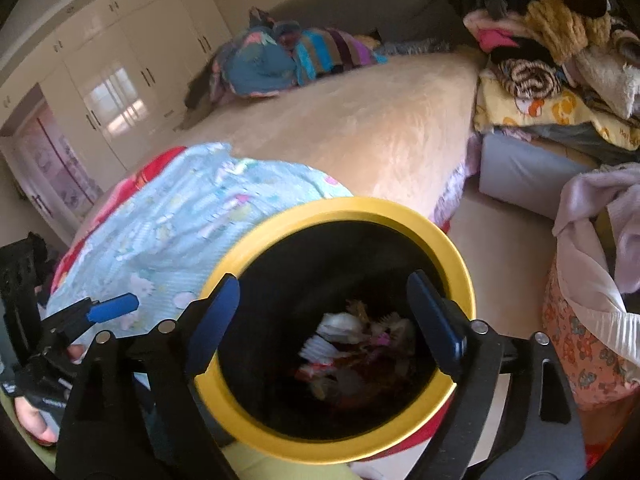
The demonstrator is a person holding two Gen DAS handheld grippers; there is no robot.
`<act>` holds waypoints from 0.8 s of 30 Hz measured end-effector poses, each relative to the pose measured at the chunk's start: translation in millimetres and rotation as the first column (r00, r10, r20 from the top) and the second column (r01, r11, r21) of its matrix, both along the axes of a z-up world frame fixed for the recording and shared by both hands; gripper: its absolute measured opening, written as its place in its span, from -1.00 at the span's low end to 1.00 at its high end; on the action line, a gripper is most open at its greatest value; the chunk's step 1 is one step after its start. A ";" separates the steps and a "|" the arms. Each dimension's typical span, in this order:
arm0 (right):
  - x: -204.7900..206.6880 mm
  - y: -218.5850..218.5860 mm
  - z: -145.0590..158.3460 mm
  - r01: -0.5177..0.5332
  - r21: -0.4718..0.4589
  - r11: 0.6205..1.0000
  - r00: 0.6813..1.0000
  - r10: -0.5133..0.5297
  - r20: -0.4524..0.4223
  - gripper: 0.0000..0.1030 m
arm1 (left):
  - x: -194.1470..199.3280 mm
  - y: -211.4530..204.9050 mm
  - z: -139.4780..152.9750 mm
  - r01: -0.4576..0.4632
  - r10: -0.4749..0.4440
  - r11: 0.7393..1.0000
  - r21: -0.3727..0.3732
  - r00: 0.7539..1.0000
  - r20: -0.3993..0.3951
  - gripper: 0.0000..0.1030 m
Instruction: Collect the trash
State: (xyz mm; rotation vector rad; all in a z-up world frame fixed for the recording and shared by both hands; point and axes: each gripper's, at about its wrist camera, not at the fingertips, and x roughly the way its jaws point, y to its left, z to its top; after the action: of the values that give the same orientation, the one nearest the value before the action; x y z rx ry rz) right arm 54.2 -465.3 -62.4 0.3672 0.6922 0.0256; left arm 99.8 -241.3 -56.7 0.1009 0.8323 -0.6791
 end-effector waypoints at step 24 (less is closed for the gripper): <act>-64.7 159.6 46.1 0.048 -0.213 0.976 0.918 0.041 0.395 0.79 | -76.3 163.1 53.6 -0.427 0.436 0.899 -0.094 0.861 0.263 0.88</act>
State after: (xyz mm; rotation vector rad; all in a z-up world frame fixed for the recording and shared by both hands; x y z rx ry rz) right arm -10.6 -305.7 -16.3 0.1423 0.2849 0.0198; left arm 23.5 -78.1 -3.0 -0.0221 0.5429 -0.2423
